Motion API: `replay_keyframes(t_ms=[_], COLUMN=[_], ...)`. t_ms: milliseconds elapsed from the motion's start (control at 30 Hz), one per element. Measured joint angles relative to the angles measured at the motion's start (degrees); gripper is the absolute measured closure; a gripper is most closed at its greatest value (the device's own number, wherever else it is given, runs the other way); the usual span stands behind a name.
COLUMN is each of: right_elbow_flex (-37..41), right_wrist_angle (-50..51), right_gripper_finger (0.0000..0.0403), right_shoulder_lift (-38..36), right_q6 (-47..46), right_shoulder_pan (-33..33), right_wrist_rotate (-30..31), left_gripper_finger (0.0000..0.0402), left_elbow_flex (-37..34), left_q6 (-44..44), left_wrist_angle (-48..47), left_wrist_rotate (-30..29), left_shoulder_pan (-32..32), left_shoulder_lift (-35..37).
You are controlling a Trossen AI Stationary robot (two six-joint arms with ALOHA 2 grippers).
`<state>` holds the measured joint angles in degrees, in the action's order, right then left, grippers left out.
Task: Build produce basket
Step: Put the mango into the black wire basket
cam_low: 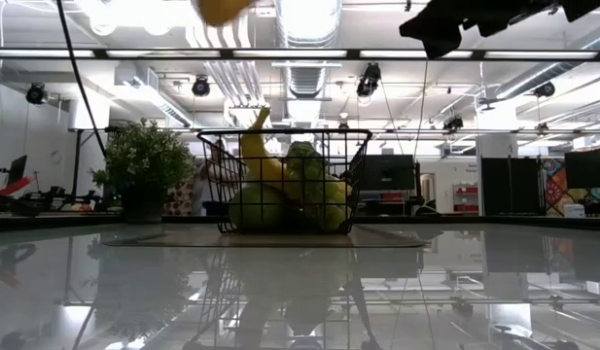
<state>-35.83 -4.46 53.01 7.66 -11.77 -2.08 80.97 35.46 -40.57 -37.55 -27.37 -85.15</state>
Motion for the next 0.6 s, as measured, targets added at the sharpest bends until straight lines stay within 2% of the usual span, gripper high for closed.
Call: replay_keyframes(t_ms=[133, 233, 400, 467, 600], right_elbow_flex=[3.4, 6.4, 9.7, 9.9, 10.0], right_wrist_angle=[-3.6, -7.6, -9.9, -9.9, -9.3], right_gripper_finger=[0.0200, 0.0200, 0.0200, 0.0200, 0.0200], right_shoulder_lift=[-2.3, -3.8, -6.0, -6.8, -7.4], right_q6=[-0.3, -1.4, -2.6, -2.9, -3.6], right_shoulder_pan=[0.0, 0.0, 0.0, 0.0, 0.0], right_wrist_rotate=[-2.2, -2.9, -2.9, -2.9, -2.9], left_gripper_finger=[0.0227, 0.0227, 0.0227, 0.0227, 0.0227], left_elbow_flex=[-2.0, -3.4, -8.4, -10.8, -15.1], left_q6=[-15.9, -21.4, -21.6, -21.2, -20.7], left_wrist_angle=[4.5, 6.7, 9.6, 13.4, 22.2], left_wrist_rotate=[2.5, 2.8, 1.3, 0.8, 3.9], left_shoulder_pan=[9.3, 16.5, 28.7, 32.9, 38.1], left_shoulder_lift=[1.7, 1.8, 0.5, 0.0, -0.3])
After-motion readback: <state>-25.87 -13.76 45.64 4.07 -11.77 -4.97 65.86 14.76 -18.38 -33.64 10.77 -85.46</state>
